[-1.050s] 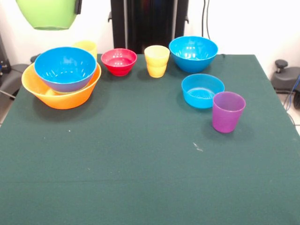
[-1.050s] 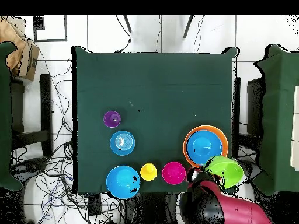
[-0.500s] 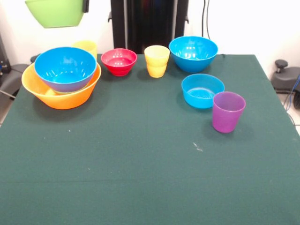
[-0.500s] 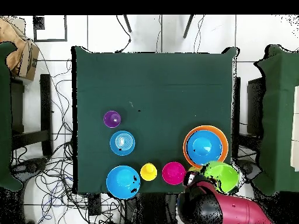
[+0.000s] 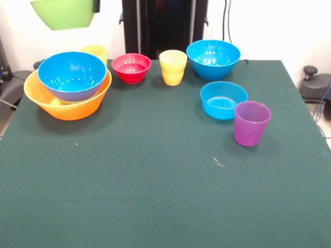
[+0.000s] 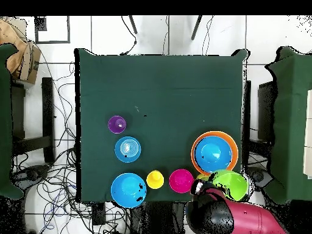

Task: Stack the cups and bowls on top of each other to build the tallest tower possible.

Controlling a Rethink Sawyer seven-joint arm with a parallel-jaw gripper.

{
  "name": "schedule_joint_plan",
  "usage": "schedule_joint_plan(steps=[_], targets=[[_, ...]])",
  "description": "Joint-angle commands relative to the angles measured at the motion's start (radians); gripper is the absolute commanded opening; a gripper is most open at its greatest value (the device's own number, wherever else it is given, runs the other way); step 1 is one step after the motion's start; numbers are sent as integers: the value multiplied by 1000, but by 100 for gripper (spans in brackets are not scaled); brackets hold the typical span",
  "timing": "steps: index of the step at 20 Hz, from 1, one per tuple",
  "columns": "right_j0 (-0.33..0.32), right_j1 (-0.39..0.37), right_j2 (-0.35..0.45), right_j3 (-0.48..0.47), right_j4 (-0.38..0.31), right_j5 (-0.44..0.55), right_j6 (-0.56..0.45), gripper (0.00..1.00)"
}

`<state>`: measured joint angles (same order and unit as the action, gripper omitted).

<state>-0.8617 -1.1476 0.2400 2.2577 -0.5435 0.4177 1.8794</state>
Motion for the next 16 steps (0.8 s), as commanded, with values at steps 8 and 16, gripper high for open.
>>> schedule_joint_plan(steps=[8, 16], targets=[[-5, 35, 87, 42, -29, -59, -23, 0], [6, 93, 45, 19, -63, -334, 88, 0]])
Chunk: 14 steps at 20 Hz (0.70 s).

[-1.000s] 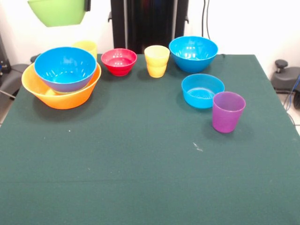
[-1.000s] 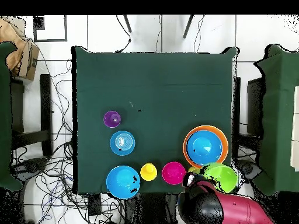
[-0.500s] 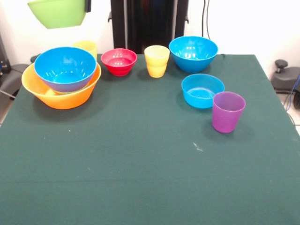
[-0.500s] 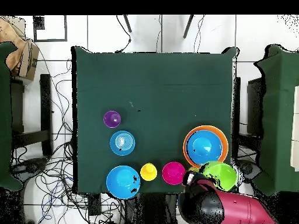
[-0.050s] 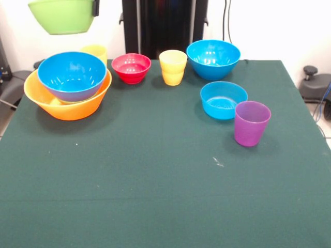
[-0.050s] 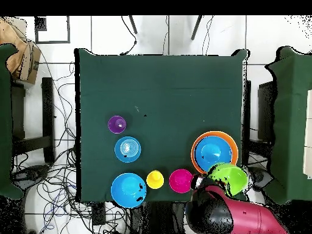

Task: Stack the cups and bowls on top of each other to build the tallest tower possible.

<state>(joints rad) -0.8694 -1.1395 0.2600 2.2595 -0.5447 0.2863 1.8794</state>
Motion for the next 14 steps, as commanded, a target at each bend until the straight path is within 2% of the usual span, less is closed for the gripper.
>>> schedule_joint_plan(steps=[1, 9, 11, 14], targets=[[18, 93, 15, 12, -66, -240, 98, 0], [112, 180, -146, -36, -80, -475, 102, 0], [126, 203, -166, -48, -80, -495, 86, 0], [112, 199, -137, -45, -96, -427, 50, 0]])
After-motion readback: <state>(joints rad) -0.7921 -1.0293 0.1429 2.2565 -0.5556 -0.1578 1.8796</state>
